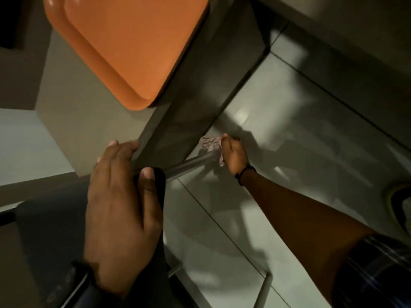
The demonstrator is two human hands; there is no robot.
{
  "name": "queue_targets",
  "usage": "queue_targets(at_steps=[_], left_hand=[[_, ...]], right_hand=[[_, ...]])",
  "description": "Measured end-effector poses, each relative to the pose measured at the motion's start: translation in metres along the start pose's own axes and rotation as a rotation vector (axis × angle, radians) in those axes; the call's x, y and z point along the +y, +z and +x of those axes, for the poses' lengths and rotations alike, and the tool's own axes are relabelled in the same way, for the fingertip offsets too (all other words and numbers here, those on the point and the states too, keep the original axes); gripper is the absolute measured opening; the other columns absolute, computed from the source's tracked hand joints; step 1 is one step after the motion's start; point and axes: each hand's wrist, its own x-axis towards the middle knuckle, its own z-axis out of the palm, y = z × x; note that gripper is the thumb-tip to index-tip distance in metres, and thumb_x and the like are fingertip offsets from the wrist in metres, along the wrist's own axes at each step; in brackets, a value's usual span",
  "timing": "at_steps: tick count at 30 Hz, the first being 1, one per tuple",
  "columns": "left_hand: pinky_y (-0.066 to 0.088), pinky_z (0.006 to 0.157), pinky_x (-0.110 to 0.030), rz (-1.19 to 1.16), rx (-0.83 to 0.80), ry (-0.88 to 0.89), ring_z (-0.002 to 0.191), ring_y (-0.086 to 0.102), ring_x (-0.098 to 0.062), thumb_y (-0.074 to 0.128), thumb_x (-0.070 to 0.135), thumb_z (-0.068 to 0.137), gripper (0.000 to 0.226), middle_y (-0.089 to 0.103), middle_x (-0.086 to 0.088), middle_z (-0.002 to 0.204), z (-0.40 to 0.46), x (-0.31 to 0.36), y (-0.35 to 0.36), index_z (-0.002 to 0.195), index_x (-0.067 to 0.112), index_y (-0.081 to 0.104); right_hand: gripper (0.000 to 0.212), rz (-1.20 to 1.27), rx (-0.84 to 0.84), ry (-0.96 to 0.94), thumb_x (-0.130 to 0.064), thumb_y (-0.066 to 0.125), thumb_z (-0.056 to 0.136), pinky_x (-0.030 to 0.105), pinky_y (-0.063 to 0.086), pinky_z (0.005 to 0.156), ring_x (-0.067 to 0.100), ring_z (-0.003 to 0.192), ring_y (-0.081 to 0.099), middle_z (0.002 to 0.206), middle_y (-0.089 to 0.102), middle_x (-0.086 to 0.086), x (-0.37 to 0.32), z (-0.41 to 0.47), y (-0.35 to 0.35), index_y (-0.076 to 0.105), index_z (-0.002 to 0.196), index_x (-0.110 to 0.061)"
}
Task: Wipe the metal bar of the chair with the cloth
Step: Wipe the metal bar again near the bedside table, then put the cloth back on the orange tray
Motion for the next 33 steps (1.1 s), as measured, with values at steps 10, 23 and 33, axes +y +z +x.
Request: queue_targets(at_steps=[10, 23, 33], left_hand=[[0.017, 0.13, -0.051, -0.085, -0.188, -0.136, 0.157, 0.026, -0.036, 0.033, 0.034, 0.102, 0.063, 0.041, -0.024, 0.16, 0.013, 0.014, -0.024, 0.154, -0.001, 0.037], [0.059, 0.09, -0.034, -1.257, -0.137, -0.67, 0.107, 0.075, -0.01, 0.051, 0.069, 0.094, 0.054, 0.078, 0.006, 0.118, 0.06, 0.062, -0.195, 0.127, 0.028, 0.061], [0.055, 0.077, -0.011, -1.055, -0.053, -0.577, 0.101, 0.064, -0.006, 0.043, 0.043, 0.107, 0.031, 0.062, -0.003, 0.133, 0.181, 0.04, -0.206, 0.13, 0.021, 0.043]], right_hand=[[0.051, 0.394, -0.148, 0.14, -0.026, 0.035, 0.12, 0.039, 0.061, 0.082, 0.045, 0.108, 0.073, 0.126, 0.081, 0.019, -0.177, -0.173, -0.018, 0.077, 0.13, 0.002], [0.055, 0.351, -0.49, 0.252, -0.055, 0.037, 0.116, 0.046, 0.056, 0.116, 0.026, 0.131, 0.073, 0.14, 0.079, 0.009, -0.488, -0.248, -0.082, 0.067, 0.144, -0.018], [0.061, -0.77, -0.354, -0.321, -0.02, 0.069, 0.107, 0.05, 0.051, 0.126, 0.03, 0.144, 0.063, 0.156, 0.064, 0.009, -0.571, -0.153, -0.044, 0.046, 0.163, -0.018]])
